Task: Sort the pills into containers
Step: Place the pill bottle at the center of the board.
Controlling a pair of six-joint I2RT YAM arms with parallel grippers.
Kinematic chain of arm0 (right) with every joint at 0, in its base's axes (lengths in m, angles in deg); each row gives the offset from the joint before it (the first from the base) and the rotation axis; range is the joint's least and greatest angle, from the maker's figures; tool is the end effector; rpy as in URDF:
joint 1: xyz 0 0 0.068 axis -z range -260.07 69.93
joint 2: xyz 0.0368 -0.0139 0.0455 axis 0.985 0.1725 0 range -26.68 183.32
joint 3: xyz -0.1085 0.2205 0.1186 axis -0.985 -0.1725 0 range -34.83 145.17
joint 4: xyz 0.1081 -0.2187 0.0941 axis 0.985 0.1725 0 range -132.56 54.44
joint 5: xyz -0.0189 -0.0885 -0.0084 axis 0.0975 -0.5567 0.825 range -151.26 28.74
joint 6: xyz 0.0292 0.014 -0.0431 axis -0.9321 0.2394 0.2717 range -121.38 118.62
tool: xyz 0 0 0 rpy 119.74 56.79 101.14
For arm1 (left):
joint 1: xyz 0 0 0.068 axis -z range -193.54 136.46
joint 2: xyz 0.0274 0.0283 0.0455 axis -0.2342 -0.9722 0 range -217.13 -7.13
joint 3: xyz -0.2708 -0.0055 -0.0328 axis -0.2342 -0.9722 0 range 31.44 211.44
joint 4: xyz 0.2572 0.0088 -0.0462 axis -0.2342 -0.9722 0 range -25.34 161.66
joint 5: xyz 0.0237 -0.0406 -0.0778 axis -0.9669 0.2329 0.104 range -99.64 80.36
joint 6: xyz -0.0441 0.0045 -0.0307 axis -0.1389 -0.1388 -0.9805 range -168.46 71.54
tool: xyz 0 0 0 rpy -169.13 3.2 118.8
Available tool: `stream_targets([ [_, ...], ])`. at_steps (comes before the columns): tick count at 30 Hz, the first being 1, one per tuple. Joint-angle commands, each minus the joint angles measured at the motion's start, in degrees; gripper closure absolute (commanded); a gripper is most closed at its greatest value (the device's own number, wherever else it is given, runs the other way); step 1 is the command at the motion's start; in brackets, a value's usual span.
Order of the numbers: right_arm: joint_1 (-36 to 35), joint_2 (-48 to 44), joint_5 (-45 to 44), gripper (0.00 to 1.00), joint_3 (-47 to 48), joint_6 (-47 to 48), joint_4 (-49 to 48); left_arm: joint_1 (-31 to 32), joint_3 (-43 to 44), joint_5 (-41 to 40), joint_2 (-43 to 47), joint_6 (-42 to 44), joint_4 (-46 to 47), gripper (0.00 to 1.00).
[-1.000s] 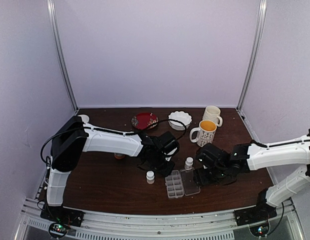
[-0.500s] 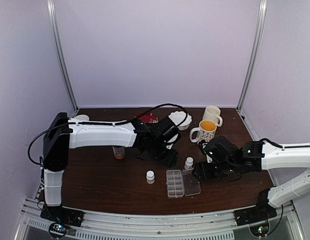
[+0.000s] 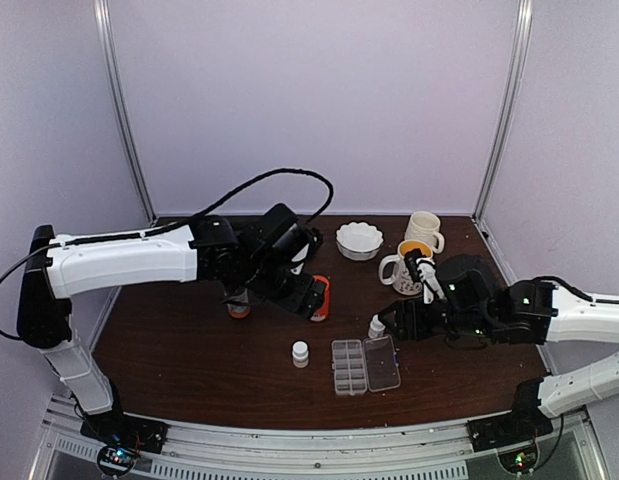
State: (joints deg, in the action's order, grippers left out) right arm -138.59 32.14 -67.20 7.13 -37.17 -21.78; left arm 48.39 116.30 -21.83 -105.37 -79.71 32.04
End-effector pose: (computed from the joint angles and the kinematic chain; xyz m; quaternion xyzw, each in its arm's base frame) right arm 0.1191 0.1872 0.2589 -0.1542 0.8831 0.2914 0.3337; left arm 0.1833 -0.3278 0.2896 0.2170 0.9183 -0.1600 0.2900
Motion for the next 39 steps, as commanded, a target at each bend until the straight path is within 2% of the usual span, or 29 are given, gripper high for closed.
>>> stream_targets([
  [1, 1.4, 3.4, -2.3, 0.32, 2.9, 6.0, 0.4, -1.7, -3.4, -3.9, 1.9, -0.6, -1.8, 0.13],
  [6, 5.1, 11.6, -0.8, 0.32, 8.3, 7.9, 5.7, -3.4, -8.2, -4.0, 5.2, -0.9, 0.2, 0.13],
  [12, 8.9, 20.8, 0.8, 0.32, 14.4, 8.0, 11.1, -3.9, -15.7, -3.7, 12.0, 0.0, 8.8, 0.14],
  [19, 9.5, 28.1, 0.5, 0.40, 19.0, 8.5, 14.4, -3.8, -24.7, 0.3, 18.4, 2.7, 21.1, 0.16],
  [27, 9.7, 34.3, 0.8, 0.44, 21.2, 7.9, 14.2, -3.5, -24.7, 4.1, 14.7, 3.3, 20.4, 0.17],
  [34, 10.0, 36.2, -0.2, 0.49, 21.6, 7.9, 13.8, -1.3, -22.6, 3.2, 10.6, 3.7, 19.8, 0.20],
  [39, 10.3, 37.0, 0.2, 0.60, 22.2, 8.9, 13.8, -0.9, -20.5, 2.5, 7.1, 2.3, 17.8, 0.27],
])
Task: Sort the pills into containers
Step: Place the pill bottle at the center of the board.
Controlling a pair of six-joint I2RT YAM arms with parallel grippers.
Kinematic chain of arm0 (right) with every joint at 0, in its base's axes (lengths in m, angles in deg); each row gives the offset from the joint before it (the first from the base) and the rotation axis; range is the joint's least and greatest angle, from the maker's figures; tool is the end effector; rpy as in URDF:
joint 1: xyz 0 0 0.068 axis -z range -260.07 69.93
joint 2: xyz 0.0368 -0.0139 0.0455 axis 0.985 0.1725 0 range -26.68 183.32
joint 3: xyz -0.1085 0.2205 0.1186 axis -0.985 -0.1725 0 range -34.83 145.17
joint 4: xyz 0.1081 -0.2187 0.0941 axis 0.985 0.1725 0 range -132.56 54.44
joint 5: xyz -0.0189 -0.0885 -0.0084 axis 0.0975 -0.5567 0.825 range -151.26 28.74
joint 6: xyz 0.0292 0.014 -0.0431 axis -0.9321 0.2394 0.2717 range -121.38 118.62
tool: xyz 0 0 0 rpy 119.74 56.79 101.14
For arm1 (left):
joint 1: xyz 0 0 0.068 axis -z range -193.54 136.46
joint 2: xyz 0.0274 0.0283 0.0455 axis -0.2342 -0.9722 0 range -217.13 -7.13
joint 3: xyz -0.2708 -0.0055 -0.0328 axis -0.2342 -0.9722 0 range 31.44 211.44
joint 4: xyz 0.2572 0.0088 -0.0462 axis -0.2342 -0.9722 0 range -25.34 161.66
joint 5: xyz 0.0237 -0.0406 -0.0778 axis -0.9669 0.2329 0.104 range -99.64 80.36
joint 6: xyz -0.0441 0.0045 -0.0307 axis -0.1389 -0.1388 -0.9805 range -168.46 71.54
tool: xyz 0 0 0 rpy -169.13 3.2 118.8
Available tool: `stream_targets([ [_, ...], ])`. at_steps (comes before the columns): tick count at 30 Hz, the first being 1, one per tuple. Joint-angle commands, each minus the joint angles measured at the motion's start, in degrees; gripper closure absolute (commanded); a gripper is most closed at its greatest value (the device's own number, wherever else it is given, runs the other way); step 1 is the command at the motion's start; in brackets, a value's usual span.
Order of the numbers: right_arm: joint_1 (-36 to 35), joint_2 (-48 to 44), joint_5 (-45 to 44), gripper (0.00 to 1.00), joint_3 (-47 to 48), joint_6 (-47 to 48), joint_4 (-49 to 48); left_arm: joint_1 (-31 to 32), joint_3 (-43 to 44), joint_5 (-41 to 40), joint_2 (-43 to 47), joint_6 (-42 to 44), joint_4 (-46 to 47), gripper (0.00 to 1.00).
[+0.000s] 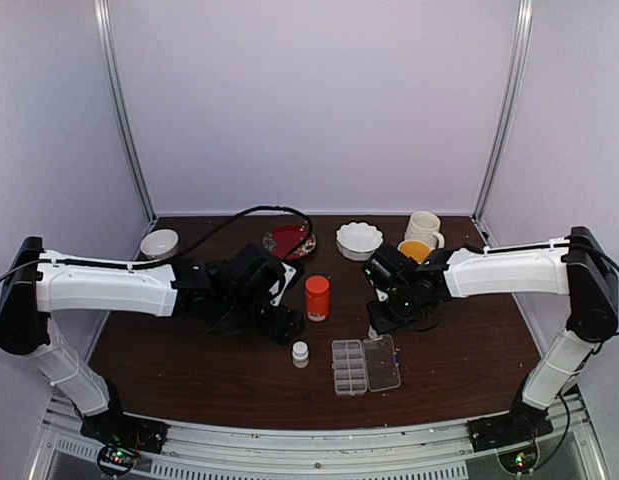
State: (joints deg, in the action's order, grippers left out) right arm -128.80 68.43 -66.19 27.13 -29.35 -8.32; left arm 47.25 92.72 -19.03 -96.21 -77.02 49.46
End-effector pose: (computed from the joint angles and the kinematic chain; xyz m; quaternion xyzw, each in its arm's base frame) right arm 0.2159 0.2411 0.1917 -0.1682 0.9652 0.0884 0.1797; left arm 0.1664 -0.2857 0.2327 0.2331 0.9075 -0.1850 0.2965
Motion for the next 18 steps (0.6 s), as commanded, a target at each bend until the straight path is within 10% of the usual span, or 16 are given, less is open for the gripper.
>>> stream_targets([
  [1, 0.6, 0.8, -0.9, 0.60, 2.4, 1.2, 0.4, 0.3, 3.4, -0.3, -2.6, -0.4, 0.0, 0.28],
  [18, 0.7, 1.6, 0.3, 0.78, 4.6, 2.4, 0.0, 1.9, 5.8, 2.8, -6.7, -0.3, -0.7, 0.32],
])
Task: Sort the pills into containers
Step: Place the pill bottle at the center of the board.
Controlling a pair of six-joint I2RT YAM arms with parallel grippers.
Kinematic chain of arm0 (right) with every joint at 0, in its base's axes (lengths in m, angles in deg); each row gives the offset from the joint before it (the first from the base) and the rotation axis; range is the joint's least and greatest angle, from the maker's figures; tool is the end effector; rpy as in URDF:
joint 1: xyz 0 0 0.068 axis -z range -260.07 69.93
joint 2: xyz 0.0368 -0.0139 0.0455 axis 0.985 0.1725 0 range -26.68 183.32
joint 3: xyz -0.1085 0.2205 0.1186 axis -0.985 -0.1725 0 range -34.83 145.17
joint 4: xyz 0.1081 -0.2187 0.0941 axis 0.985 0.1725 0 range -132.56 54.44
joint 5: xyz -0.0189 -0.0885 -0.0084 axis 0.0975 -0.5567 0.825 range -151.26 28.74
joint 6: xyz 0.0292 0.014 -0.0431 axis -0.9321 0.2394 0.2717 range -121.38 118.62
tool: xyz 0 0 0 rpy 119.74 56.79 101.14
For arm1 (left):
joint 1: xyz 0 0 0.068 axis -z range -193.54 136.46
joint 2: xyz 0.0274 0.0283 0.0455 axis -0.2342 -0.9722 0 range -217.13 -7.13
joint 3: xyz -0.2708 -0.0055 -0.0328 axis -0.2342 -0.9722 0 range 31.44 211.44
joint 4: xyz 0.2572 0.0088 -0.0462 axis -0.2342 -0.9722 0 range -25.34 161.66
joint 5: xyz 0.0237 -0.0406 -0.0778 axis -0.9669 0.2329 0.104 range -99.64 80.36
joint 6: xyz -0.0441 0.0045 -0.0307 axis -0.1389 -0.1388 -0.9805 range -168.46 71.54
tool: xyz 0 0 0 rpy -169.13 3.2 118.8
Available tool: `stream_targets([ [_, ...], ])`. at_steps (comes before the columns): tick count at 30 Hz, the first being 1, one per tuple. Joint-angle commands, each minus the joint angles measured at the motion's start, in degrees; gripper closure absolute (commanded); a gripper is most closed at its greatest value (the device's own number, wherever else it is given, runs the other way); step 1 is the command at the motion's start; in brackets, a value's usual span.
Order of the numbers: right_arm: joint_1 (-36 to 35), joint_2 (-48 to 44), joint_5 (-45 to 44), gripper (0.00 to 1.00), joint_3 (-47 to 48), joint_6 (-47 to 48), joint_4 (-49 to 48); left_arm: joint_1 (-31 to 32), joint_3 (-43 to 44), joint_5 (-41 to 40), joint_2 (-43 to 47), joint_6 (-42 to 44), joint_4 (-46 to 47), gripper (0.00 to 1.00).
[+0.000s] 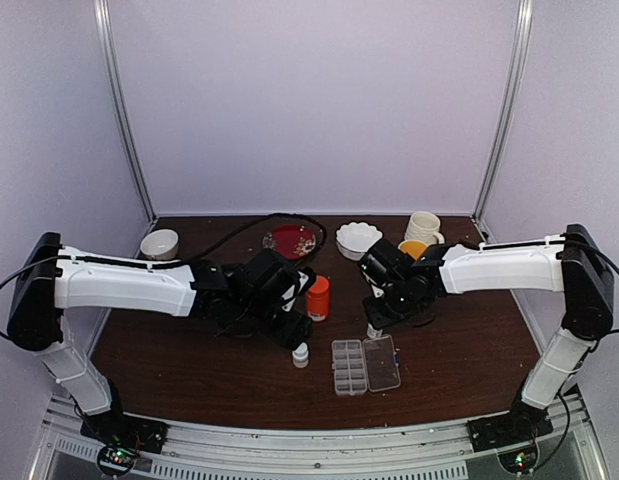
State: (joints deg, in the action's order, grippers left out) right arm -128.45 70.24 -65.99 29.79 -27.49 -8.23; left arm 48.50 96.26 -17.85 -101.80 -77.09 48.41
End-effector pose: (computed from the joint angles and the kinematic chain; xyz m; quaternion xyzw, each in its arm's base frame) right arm 0.2244 0.2480 0.1949 -0.1808 0.9616 0.0903 0.1855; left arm 0.1683 -0.3062 0.2194 0.2503 0.9127 -0.1768 0.2702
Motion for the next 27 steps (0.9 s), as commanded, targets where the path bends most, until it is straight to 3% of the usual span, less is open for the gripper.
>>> stream_targets([
  [1, 0.4, -0.5, 0.1, 0.78, 2.1, 0.7, -0.2, 0.7, 2.4, 1.8, -1.3, -0.4, 0.4, 0.32],
  [16, 0.4, 6.1, -3.0, 0.78, 10.8, 5.5, -1.2, 1.6, 3.7, 3.1, -4.4, -0.5, -0.4, 0.33],
  [27, 0.4, 11.0, -3.6, 0.65, 14.6, 5.9, -0.6, 1.7, 4.1, 2.4, -6.9, -2.1, -3.0, 0.36],
])
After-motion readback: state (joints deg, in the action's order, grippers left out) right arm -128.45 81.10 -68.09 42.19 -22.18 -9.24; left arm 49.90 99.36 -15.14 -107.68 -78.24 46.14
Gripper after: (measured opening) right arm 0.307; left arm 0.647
